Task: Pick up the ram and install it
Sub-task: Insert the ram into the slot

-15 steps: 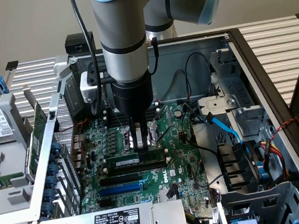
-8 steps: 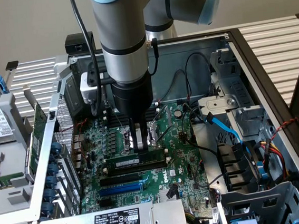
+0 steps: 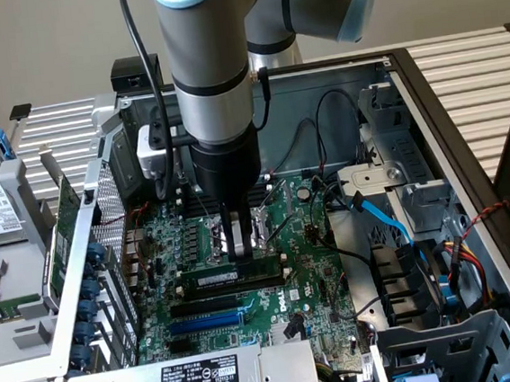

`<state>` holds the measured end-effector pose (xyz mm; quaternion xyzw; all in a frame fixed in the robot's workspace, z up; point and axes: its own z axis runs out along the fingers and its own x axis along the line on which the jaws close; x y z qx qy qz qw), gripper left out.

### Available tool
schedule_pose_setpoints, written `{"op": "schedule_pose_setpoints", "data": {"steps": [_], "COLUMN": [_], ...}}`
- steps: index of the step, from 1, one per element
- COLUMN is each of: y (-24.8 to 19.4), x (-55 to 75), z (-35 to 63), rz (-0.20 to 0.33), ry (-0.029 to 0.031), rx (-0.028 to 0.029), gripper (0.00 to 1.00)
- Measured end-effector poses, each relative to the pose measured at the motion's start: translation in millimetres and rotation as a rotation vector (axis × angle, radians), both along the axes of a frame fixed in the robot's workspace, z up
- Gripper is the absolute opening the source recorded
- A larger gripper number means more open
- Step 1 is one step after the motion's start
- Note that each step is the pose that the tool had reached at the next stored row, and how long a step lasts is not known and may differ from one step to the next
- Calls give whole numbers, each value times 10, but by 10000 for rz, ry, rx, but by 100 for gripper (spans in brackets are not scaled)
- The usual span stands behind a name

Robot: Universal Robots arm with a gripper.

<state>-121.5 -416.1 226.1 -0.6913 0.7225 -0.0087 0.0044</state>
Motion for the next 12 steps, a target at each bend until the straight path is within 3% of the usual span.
{"op": "schedule_pose_setpoints", "data": {"steps": [6,7,10,11,12], "y": [0,1,0,0,0], "x": [-3,-2,-4,-4,-4], "z": [-6,-7,-6,-5,0], "rz": [4,4,1,3,2], "ry": [10,41,265,293,322], "rx": [0,1,0,-1,-1], "gripper": [14,14,22,22,28]}}
